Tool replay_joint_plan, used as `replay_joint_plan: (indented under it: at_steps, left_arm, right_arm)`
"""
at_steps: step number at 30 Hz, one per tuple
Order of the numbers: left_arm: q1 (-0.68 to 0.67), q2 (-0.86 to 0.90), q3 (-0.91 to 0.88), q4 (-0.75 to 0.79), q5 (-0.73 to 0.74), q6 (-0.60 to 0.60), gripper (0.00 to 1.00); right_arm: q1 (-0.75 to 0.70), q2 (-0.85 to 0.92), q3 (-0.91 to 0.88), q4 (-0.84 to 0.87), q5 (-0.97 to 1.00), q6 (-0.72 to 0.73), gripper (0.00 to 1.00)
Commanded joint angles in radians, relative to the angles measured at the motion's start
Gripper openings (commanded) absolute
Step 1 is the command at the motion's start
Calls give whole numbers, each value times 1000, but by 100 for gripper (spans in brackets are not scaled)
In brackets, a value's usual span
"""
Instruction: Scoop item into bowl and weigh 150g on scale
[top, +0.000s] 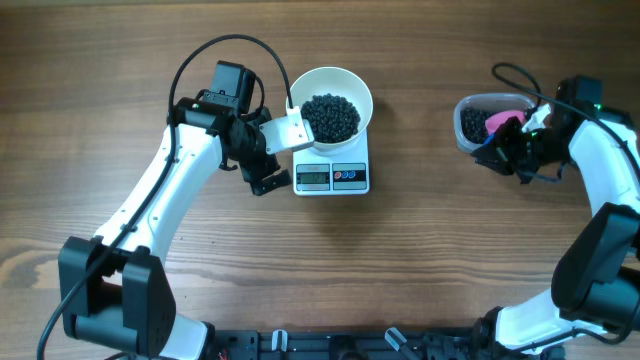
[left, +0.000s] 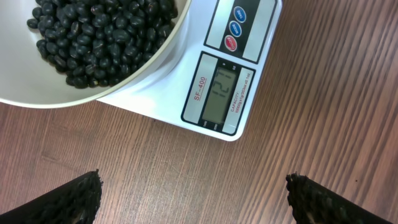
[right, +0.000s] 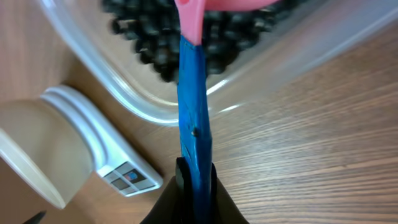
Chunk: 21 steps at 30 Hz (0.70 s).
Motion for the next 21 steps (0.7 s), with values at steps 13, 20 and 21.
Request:
replay_joint_plan:
  at_steps: [13, 20, 21]
  left_arm:
    - [-1, 4, 5, -1, 24, 16, 100]
    - [-1, 4, 5, -1, 23, 16, 100]
    - [-1, 4, 5, -1, 23, 16, 100]
  right_arm:
    - [0, -19, 538, -459, 140, -265, 4]
    - [1, -15, 765, -640, 238, -345, 4]
    - [1, -3, 764, -646, 238, -365, 4]
